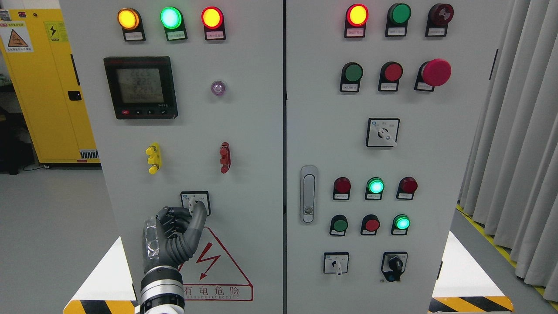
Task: Turn on light switch 1
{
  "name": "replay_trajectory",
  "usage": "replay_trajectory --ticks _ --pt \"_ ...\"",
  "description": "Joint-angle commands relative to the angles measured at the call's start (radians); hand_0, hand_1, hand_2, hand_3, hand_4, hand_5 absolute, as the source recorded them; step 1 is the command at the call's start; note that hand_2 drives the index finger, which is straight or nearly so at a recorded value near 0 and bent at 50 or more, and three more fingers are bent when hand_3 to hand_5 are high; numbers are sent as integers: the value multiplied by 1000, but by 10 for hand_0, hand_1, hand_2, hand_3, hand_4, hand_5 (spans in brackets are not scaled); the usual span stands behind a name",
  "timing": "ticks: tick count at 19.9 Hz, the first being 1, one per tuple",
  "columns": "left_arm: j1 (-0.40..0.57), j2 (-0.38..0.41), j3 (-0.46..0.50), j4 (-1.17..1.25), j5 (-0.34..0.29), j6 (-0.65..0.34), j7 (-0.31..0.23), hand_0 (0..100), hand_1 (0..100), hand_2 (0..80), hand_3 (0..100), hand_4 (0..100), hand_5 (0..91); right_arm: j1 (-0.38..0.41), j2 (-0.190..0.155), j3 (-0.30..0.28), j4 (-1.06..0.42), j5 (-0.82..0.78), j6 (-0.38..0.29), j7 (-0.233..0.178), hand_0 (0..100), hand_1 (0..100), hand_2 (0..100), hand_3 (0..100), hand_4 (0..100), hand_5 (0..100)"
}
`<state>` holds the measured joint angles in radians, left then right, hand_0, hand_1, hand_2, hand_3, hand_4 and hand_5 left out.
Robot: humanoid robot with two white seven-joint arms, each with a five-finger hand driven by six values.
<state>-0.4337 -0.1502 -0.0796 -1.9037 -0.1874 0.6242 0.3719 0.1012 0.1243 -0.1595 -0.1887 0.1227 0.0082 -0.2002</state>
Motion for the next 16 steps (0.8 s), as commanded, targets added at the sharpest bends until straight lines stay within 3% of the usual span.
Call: replay_trajectory --ticks 1,16 --pt "1 0 -3 3 0 -1 -1 439 607 610 893 871 831 0 0 0 0 0 -1 1 0 500 40 0 0 0" --pt "1 0 -6 15 0 -3 -1 495 593 635 896 872 833 0 0 0 0 0 -1 1 0 500 40 0 0 0"
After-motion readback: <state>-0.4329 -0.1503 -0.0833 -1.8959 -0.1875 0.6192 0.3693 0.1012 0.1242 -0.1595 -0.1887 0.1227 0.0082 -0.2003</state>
